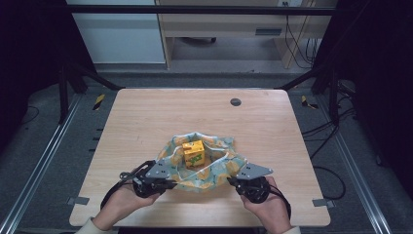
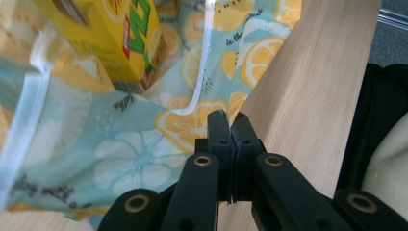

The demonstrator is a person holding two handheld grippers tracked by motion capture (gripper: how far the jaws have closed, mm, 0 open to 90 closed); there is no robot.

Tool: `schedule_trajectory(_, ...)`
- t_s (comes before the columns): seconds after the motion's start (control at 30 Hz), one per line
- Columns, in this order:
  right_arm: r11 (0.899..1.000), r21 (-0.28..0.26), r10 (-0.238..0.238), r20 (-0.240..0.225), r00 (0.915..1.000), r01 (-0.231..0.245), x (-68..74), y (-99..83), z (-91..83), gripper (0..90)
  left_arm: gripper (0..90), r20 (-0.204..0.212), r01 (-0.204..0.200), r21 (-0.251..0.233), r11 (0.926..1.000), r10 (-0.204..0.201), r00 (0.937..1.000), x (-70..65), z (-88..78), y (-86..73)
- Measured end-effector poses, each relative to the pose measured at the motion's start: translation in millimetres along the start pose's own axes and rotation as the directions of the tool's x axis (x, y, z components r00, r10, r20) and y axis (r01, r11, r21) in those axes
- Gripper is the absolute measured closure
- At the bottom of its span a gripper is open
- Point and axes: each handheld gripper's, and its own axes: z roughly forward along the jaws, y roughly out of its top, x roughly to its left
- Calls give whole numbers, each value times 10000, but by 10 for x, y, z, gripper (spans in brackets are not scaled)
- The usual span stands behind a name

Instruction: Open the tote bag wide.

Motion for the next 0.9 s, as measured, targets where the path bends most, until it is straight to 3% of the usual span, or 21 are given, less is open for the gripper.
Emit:
schedule_trajectory(0.07,10000,88,-22,-37,10000,22,-8,-3,19,832,887,18,55,34,10000,-55,10000,6,22,-26)
schedule_trajectory(0.13,9999,125,71,46,10000,-71,-22,29,8,718,886,-22,63,64,10000,-62,10000,2,31,-38)
schedule_trajectory(0.27,9996,-230,161,401,9991,-152,-65,182,-116,530,885,18,82,51,10000,-82,10000,4,38,-62)
schedule_trajectory(0.47,9980,-624,-30,645,9979,70,-131,438,-267,462,885,61,126,67,9999,-127,9999,6,60,-82)
schedule_trajectory(0.53,9970,-666,-345,762,9965,396,-177,651,-270,460,885,84,136,26,9999,-136,9999,4,75,-86)
schedule_trajectory(0.63,9972,-522,-487,744,9960,526,-213,757,-206,460,885,88,149,13,9999,-149,9999,7,77,-85)
schedule_trajectory(0.67,9974,-220,-668,748,9950,687,-262,871,-69,459,885,78,141,27,9999,-141,9999,7,74,-85)
schedule_trajectory(0.73,9968,-78,-785,712,9944,792,-278,903,-14,458,885,85,144,24,9999,-144,9999,6,72,-87)
schedule_trajectory(0.8,9946,417,-971,645,9932,946,-333,999,233,455,885,135,123,52,9999,-124,9998,9,69,-89)
schedule_trajectory(0.87,9932,577,-1043,605,9927,1009,-351,1016,306,452,885,128,119,63,9999,-120,9998,11,66,-91)
schedule_trajectory(0.9,9906,914,-1073,582,9925,1017,-389,1034,441,453,885,130,116,65,9999,-117,9998,12,62,-91)
